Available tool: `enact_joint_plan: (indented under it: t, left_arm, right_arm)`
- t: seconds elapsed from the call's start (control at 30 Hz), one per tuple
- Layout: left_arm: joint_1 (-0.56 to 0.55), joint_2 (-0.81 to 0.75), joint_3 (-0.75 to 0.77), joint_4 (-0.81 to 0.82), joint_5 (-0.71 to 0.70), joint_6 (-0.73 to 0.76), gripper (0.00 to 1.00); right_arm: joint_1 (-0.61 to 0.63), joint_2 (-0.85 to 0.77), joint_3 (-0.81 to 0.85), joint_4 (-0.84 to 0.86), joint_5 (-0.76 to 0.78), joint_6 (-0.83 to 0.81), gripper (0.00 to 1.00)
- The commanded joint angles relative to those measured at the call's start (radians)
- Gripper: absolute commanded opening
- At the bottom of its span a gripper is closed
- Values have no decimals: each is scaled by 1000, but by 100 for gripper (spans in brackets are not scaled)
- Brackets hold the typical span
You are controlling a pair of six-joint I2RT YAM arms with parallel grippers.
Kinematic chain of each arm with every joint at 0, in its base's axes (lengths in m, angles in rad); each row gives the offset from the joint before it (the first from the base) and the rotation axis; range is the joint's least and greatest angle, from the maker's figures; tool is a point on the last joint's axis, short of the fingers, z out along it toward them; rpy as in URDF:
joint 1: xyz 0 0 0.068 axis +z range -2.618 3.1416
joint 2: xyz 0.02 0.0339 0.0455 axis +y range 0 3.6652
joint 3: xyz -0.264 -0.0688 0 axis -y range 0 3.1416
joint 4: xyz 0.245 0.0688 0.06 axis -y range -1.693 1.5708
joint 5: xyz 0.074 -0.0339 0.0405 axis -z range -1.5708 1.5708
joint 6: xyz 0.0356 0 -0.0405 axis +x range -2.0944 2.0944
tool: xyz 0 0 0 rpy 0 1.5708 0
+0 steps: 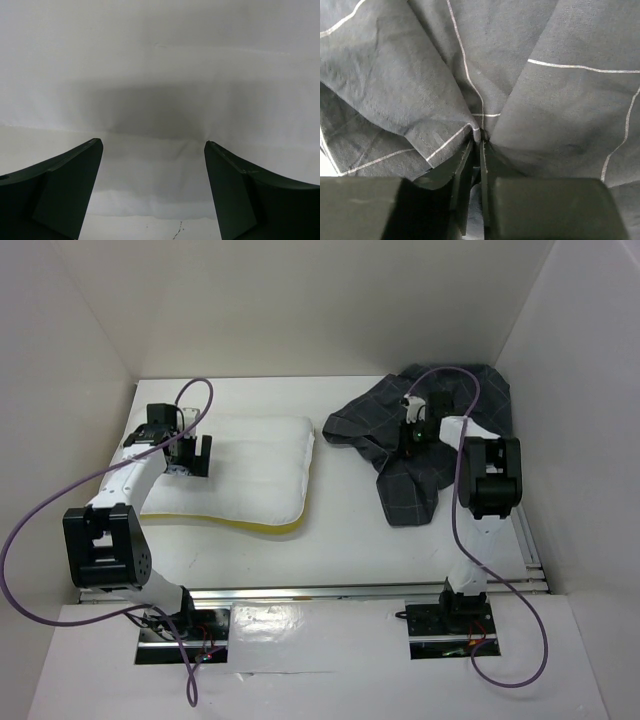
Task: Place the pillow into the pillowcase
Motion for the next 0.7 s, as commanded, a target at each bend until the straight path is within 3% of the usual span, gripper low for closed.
enact_joint_plan:
  t: [0.0,0.17,0.5,0.67]
  left_arm:
    - [1,3,39,4,14,5,97]
    - [1,12,29,4,24,-5,97]
    - [1,31,48,4,33,-5,97]
    - [1,31,48,4,33,-5,97]
  right_arm:
    - [15,-43,0,23,96,2,21]
    - [49,-213,-95,124,75,-18,26]
    - [92,-330,-146,163,57,-62,26]
    - [184,-380,-221,175,84,-163,26]
